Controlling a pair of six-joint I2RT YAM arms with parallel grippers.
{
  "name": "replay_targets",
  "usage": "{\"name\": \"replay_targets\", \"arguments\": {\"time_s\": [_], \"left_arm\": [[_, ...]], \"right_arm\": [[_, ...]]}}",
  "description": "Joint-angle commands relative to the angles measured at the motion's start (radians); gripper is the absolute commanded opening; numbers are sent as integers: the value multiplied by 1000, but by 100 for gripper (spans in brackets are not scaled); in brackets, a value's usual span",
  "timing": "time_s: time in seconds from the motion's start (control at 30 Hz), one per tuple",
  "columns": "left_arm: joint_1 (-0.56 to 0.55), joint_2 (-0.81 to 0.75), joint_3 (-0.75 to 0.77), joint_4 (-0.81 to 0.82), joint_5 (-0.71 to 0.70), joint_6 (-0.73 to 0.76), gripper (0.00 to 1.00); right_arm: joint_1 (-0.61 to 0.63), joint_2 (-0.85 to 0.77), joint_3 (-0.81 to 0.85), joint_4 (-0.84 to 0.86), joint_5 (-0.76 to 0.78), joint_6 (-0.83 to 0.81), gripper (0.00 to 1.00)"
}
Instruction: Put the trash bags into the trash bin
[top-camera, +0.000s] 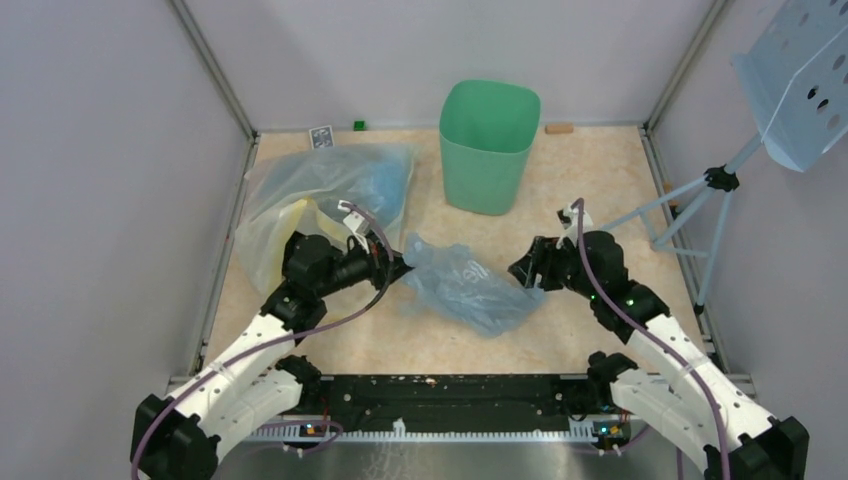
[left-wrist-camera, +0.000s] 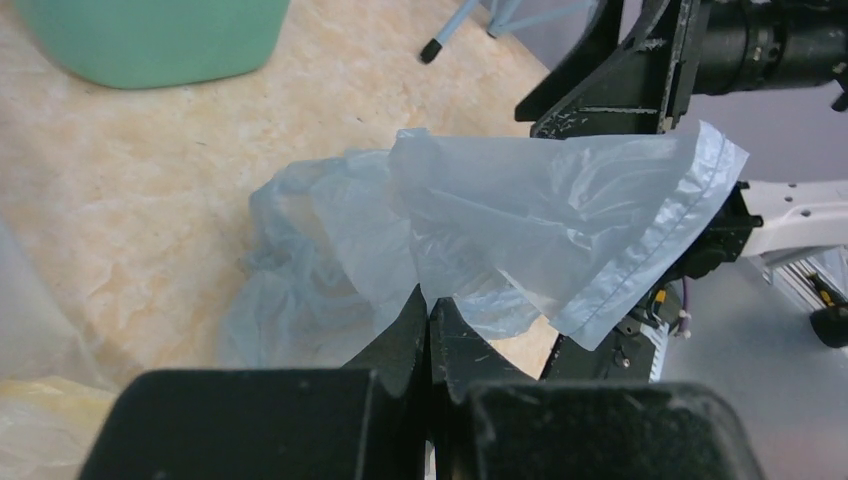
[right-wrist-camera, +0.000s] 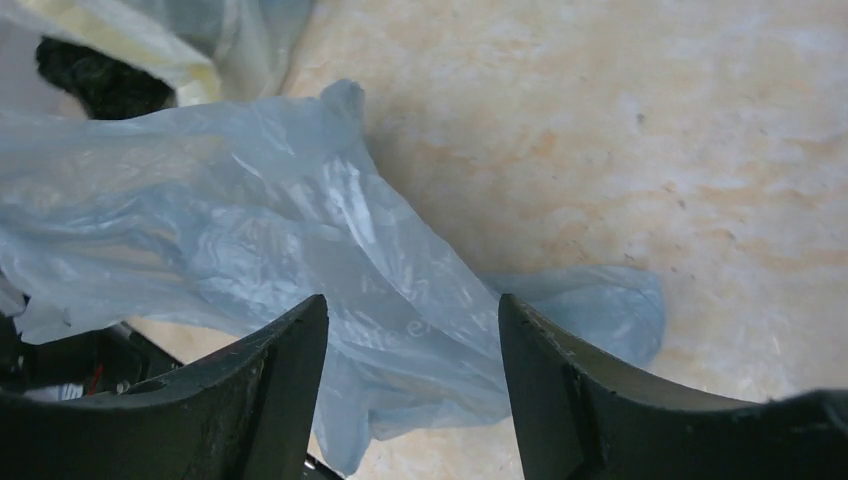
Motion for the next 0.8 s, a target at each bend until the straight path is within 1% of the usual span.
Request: {"name": "replay_targets", "arguments": {"time_s": [0.0,0.07,0.17,0.2,0.27,0.37,0.5,0.53,0.57,0.6,0.67,0.7,0.73,0.77], "left_arm": [[3,-21,-15,108,83,13,0],[3,-35,-26,91,79,19,0],[2,-60,-46,72,67,25,0],[1,-70,-52,70,62,25,0],[3,-92,-62,70,56,23,0],[2,-111,-70,75,56,21,0],[3,-143,-63,82,62,22,0],[2,-153,-60,86,63,21,0],[2,-165,-55,84,57,10,0],[3,-177,-50,78,49,3,0],[2,-193,-43,58,-9,-9,0],[3,-197,-35,24,-61,-16,0],[3,-194,-22,-19,-123,-20,1],[4,-186,-2,-81,-203,-28,6]], "right_arm": [[48,56,32,164,-213,-128,63],[110,90,44,171,-155,-154,65],[204,177,100,122,-10,-214,67],[219,216,112,111,8,-228,67],[233,284,127,104,17,-237,67],[239,356,111,147,29,-232,67],[244,422,87,241,-38,-212,66],[249,436,81,261,-54,-206,64],[252,442,75,279,-66,-199,59],[252,445,72,291,-75,-190,46],[252,424,80,273,-53,-169,13],[252,402,86,257,-25,-153,1],[252,375,88,242,10,-138,0],[252,342,89,221,49,-122,0]]}}
